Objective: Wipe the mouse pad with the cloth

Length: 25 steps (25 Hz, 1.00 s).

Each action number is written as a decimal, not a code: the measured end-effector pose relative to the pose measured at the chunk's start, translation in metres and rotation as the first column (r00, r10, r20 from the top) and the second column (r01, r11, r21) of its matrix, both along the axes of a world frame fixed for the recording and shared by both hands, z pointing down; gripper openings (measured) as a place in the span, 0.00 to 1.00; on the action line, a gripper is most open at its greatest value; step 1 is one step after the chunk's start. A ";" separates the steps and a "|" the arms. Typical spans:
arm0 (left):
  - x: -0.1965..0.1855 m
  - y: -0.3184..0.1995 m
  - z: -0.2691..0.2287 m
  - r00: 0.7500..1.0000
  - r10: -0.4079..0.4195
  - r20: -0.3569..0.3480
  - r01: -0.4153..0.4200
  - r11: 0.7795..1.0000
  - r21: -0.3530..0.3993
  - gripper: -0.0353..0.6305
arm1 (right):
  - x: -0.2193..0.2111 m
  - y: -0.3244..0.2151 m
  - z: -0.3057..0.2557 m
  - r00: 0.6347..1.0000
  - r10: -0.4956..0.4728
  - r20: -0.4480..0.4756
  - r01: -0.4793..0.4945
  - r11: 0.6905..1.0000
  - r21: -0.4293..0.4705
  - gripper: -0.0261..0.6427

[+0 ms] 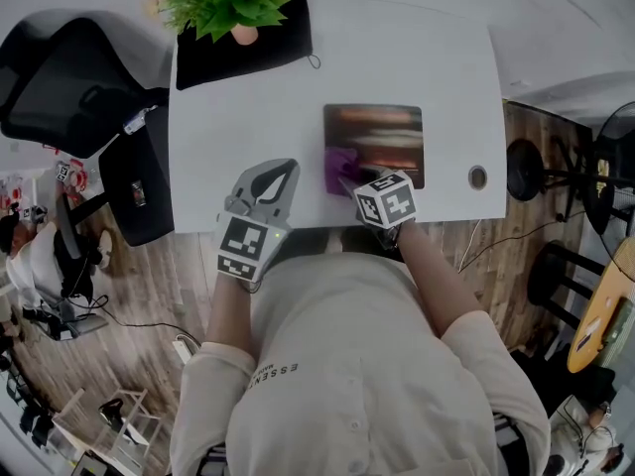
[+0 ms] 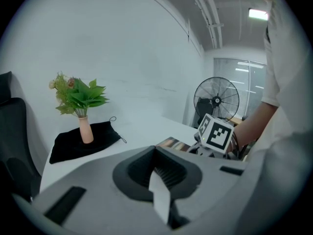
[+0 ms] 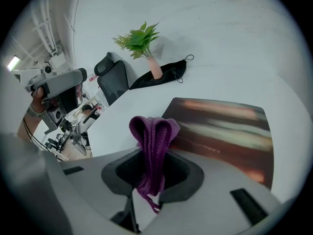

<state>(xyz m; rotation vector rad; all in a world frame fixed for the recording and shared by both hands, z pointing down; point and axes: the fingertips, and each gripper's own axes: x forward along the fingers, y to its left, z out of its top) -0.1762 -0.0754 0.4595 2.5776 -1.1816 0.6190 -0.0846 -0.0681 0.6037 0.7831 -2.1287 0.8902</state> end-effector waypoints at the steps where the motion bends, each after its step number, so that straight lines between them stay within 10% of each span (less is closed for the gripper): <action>1: 0.003 -0.001 -0.001 1.000 0.003 0.000 -0.003 1.000 0.001 0.06 | 0.006 0.000 0.000 1.000 0.011 0.006 -0.011 1.000 -0.002 0.19; 25: 0.117 -0.019 0.002 0.999 0.039 0.010 -0.038 0.999 -0.006 0.06 | 0.150 -0.012 0.003 0.993 0.116 0.019 -0.116 0.993 -0.030 0.19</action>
